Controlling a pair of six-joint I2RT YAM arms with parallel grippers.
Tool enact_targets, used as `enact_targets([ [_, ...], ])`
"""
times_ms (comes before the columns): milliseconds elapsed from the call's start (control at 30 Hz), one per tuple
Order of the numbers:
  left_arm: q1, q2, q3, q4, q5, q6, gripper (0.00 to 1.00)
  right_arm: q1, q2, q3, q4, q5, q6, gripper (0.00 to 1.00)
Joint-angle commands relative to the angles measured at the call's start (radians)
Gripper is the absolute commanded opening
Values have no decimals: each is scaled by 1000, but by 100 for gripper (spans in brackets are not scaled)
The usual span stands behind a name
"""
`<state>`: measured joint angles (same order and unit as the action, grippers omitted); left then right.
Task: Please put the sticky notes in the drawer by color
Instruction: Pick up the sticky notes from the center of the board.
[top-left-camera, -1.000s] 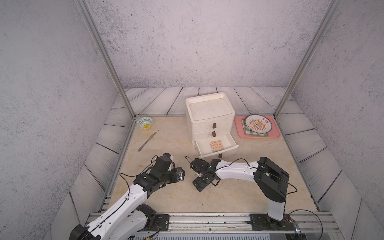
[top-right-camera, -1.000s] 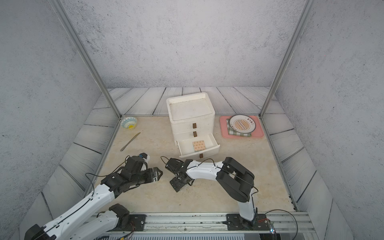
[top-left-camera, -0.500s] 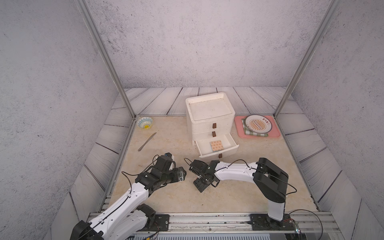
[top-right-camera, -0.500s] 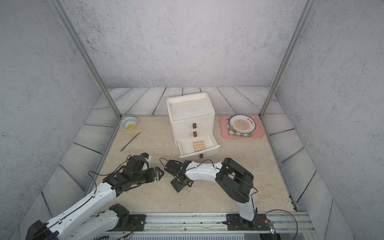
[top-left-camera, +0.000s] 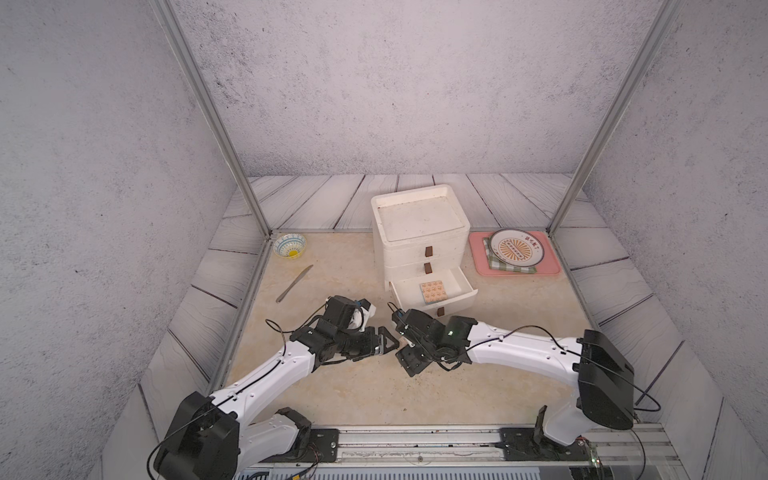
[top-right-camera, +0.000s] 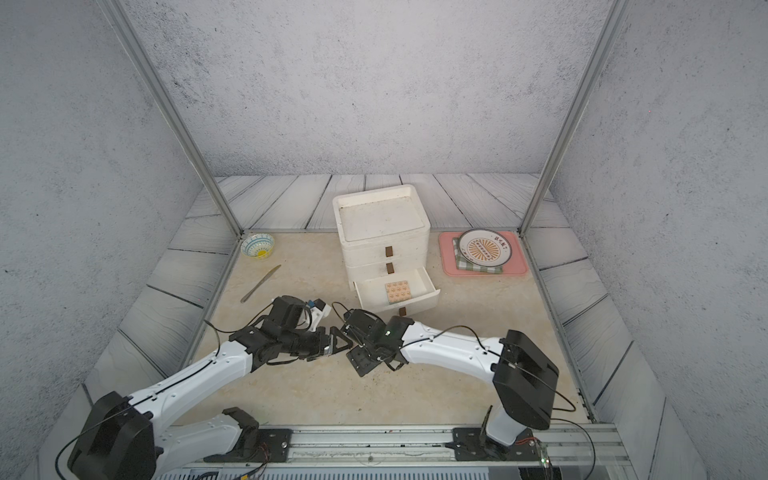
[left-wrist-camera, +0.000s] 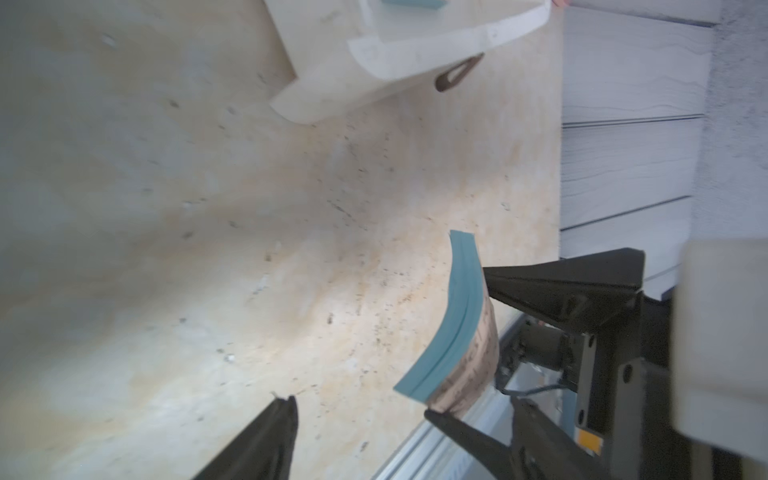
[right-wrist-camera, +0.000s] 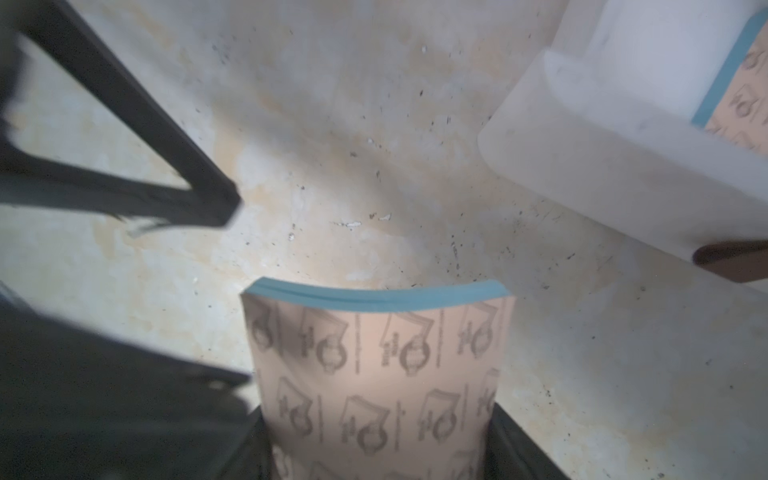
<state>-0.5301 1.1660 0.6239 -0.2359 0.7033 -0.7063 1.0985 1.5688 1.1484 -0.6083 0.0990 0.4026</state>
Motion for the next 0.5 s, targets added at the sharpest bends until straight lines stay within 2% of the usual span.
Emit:
enact_targets([
  [0, 6, 14, 16, 90, 185, -27, 83, -5, -68, -34, -2, -10, -13, 76],
  [167, 5, 3, 11, 126, 218, -39, 78, -9, -131, -68, 20, -41, -6, 76],
  [333, 4, 24, -15, 216, 253, -105, 69, -12, -169, -80, 43, -41, 7, 76],
  [467, 4, 25, -27, 227, 259, -114, 67, -17, -176, -74, 57, -55, 8, 76],
])
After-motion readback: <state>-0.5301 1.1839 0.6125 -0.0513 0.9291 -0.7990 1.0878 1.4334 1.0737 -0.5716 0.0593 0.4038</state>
